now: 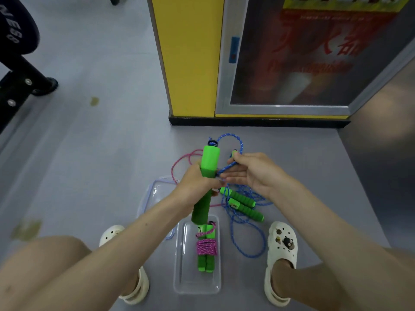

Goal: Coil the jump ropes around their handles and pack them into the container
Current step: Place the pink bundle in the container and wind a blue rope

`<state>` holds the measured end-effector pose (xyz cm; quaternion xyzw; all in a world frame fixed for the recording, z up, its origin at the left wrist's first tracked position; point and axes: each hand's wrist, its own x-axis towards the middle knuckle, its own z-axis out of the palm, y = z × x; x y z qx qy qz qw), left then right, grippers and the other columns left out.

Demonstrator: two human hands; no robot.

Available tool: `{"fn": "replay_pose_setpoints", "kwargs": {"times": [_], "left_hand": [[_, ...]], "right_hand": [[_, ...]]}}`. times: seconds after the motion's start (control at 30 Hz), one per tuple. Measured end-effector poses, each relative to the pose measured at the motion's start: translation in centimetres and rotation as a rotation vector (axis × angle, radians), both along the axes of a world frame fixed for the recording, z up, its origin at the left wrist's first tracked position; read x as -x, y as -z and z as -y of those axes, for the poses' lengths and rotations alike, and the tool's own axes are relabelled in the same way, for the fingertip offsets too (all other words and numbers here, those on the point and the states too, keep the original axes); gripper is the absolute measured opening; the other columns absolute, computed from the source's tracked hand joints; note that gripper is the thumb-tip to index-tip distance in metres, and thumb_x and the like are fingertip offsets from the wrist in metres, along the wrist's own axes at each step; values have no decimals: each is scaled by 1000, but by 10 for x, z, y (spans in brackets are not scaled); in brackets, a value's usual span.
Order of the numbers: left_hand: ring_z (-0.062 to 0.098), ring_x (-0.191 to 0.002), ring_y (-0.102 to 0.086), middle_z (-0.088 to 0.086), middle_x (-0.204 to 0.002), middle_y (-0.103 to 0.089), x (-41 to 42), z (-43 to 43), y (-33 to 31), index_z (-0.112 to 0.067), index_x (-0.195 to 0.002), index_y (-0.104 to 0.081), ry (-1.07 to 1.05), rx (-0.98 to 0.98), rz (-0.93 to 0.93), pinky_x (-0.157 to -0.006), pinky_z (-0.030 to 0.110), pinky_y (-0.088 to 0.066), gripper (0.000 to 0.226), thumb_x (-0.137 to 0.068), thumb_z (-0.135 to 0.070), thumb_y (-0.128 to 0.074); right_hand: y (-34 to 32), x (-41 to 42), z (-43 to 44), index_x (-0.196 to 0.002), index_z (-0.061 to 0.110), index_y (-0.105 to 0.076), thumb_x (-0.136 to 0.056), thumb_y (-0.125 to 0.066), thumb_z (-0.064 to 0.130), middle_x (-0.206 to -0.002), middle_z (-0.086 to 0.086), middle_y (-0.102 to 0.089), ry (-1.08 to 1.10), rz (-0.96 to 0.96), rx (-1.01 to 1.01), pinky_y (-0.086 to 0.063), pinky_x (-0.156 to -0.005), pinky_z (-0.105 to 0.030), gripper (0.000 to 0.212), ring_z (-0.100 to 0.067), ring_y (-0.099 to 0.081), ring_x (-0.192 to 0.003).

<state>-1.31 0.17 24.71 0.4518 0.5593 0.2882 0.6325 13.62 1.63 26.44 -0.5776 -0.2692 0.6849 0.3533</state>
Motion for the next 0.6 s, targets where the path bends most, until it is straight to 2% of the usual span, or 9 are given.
{"fn": "replay_pose_setpoints", "kwargs": {"times": [0.13,0.2,0.27,0.3,0.37,0.43,0.47,0.53,0.6], "left_hand": [[11,-50,-59,12,-70,-62,-2,-3,-3,-3,-87,-57,-132,-18,47,-50,21,-49,11,-83,4,-65],[11,-45,-56,11,-64,-62,-1,-6,-8,-2,-86,-56,-193,28,94,-46,21,-47,7,-86,-1,-63],[13,-45,-53,8,-58,-60,2,-8,-13,-4,-81,-56,-183,54,127,-45,21,-46,9,-88,-4,-62],[13,-45,-52,7,-57,-59,3,-8,-15,-5,-78,-56,-164,60,147,-46,21,-46,12,-88,-5,-62],[15,-45,-49,7,-55,-57,5,-7,-21,-7,-71,-55,-124,75,206,-46,21,-45,18,-89,-8,-62],[15,-44,-47,7,-56,-57,8,-6,-25,-9,-68,-54,-102,91,241,-46,22,-44,22,-89,-12,-62],[16,-44,-47,8,-56,-57,10,-6,-27,-9,-69,-54,-106,97,230,-45,23,-44,22,-89,-13,-62],[16,-43,-47,9,-56,-57,17,-10,-28,-9,-70,-54,-144,83,127,-45,21,-44,21,-87,-15,-65],[14,-45,-47,8,-55,-59,27,-15,-28,-9,-70,-55,-196,12,-55,-46,20,-43,21,-85,-15,-67]], "right_hand": [[6,-2,-9,-84,-2,-58,-103,-37,27,-60,-16,-68,93,-121,28,-56,-48,-25,40,-21,-68,-51],[12,-8,-14,-91,-4,-61,-103,-35,30,-65,-15,-69,76,70,40,-55,-47,-24,44,-20,-67,-53],[18,-13,-13,-110,-2,-62,-101,-42,20,-86,-13,-70,-125,369,-1,-54,-57,-23,30,-18,-67,-72],[20,-14,-9,-120,4,-59,-97,-47,12,-103,-11,-67,-274,472,-43,-54,-69,-24,27,-17,-65,-88],[23,-8,1,-133,17,-51,-90,-54,4,-129,-2,-56,-593,560,-126,-45,-96,-31,45,-15,-52,-116],[26,2,10,-128,23,-54,-88,-57,7,-135,3,-51,-813,597,-172,-38,-104,-33,43,-13,-47,-123],[29,5,12,-117,23,-58,-89,-57,11,-130,3,-53,-866,630,-203,-40,-102,-32,30,-13,-49,-120],[34,5,13,-97,22,-58,-92,-55,20,-112,-1,-57,-906,783,-272,-45,-86,-30,7,-15,-55,-102],[36,0,10,-99,18,-58,-94,-51,25,-99,-3,-58,-919,950,-287,-41,-66,-27,11,-15,-53,-81]]}}
